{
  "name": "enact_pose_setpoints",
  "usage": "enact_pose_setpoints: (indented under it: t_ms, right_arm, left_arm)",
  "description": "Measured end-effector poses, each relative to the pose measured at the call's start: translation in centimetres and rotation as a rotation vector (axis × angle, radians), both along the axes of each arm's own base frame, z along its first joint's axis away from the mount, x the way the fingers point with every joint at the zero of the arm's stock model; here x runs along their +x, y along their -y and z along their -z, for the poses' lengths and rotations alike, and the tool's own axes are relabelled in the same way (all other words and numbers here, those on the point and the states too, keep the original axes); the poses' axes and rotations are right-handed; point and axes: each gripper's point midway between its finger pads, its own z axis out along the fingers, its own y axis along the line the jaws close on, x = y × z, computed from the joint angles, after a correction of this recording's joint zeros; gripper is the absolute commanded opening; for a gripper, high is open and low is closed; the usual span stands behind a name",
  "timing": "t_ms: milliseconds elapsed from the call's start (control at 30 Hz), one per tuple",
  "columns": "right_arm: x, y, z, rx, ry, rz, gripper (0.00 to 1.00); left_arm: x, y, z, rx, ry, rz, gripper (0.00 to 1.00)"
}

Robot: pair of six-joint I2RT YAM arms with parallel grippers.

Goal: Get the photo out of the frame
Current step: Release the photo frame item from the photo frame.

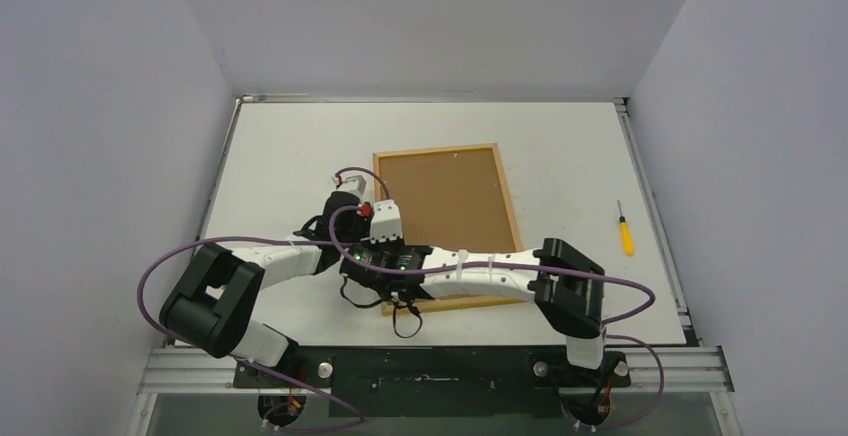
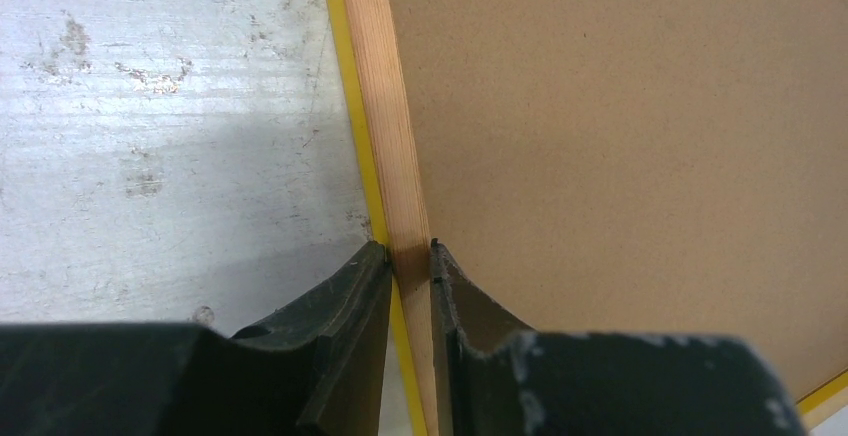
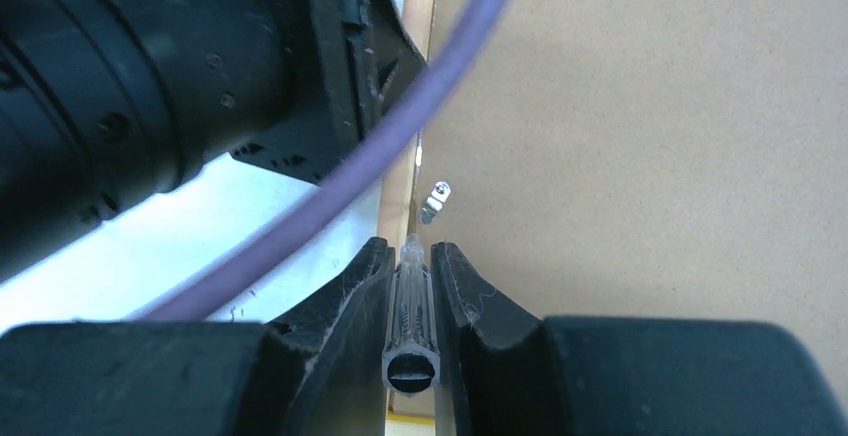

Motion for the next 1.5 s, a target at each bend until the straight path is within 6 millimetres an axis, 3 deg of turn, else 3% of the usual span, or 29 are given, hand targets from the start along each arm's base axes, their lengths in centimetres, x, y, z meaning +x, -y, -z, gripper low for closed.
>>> enact_pose_setpoints:
  t_ms: [133, 367, 533, 967, 1267, 1500]
  right_arm:
    - [-0.2, 1.9, -0.9, 0.107, -0.044, -0.042, 0.05]
    - [0.8, 3.7, -6.1, 0.333, -0.001, -0.065, 0.05]
    - [0.4, 4.8, -8.0, 0.389, 0.031, -0.085, 0.05]
    - [0.3, 6.2, -7.1, 0.347, 0.037, -0.070, 0.05]
    - [-0.4, 4.0, -2.8, 0.251, -0.024, -0.103, 0.05]
    - [-0.6, 3.2, -2.0, 0.235, -0.038, -0.114, 0.05]
  left_arm:
    - [0.0, 0.1, 0.0, -0.002, -0.002, 0.002, 0.18]
    - [0.0, 0.1, 0.0, -0.002, -0.001, 0.002, 0.18]
    - [0.0, 0.1, -0.1, -0.003, 0.001, 0.002, 0.19]
    - [-0.1, -0.9, -1.7, -0.005, 0.068, -0.033, 0.22]
    - [-0.6, -0.7, -0.2, 0.009, 0.022, -0.009, 0.30]
    - [-0.1, -0.3, 0.1, 0.015, 0.004, 0.000, 0.30]
